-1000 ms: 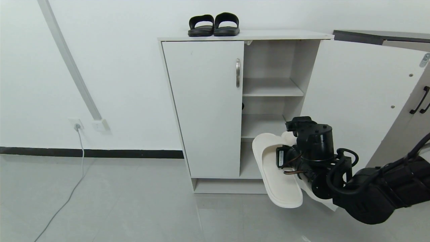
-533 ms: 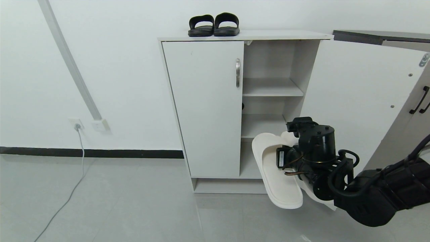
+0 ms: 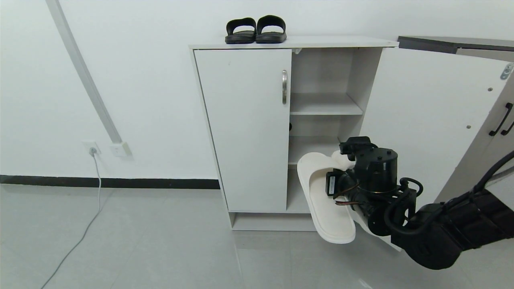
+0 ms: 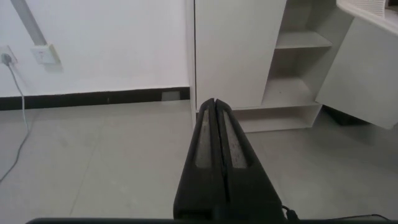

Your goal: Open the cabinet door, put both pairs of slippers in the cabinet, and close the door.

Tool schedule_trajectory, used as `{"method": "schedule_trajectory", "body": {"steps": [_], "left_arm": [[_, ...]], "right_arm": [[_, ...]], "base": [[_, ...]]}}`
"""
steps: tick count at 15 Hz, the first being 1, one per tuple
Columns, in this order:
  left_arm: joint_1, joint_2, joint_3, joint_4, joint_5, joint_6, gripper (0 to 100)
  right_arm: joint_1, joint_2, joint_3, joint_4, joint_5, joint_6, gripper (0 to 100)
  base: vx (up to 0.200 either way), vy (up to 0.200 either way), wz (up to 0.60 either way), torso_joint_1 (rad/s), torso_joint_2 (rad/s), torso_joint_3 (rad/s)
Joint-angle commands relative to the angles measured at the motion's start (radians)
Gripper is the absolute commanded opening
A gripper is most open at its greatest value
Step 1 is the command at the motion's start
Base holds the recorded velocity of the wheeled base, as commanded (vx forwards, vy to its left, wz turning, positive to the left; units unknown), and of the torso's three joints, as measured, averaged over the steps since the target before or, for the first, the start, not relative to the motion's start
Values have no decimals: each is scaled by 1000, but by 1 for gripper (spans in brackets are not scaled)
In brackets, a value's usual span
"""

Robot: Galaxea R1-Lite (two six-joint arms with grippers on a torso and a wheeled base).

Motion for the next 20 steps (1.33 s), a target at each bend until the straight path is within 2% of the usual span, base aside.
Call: {"method": "schedule_trajectory", "body": {"steps": [1, 5, 11, 14, 17, 20], "left_arm": [[0, 3, 0, 0, 1, -1, 0], [0, 3, 0, 0, 1, 1, 0], [0, 3, 0, 0, 0, 1, 0], [0, 3, 0, 0, 3, -4, 0], [0, 3, 0, 0, 4, -7, 0], [0, 3, 0, 0, 6, -8, 0]], "right_arm": [[2, 23, -20, 3, -7, -1, 0], [8, 120, -108, 8, -124, 3, 0], [34, 139, -109, 6, -125, 5, 0], [51, 175, -126, 0, -125, 8, 0], [96, 179, -135, -26, -76, 2, 0], [97, 181, -131, -26, -65, 0, 0]], "base": [[0, 0, 0, 0, 0, 0], [0, 0, 0, 0, 0, 0], [0, -200, 0, 3, 1, 2], [0, 0, 0, 0, 0, 0], [0, 0, 0, 0, 0, 0], [0, 0, 0, 0, 0, 0]]}}
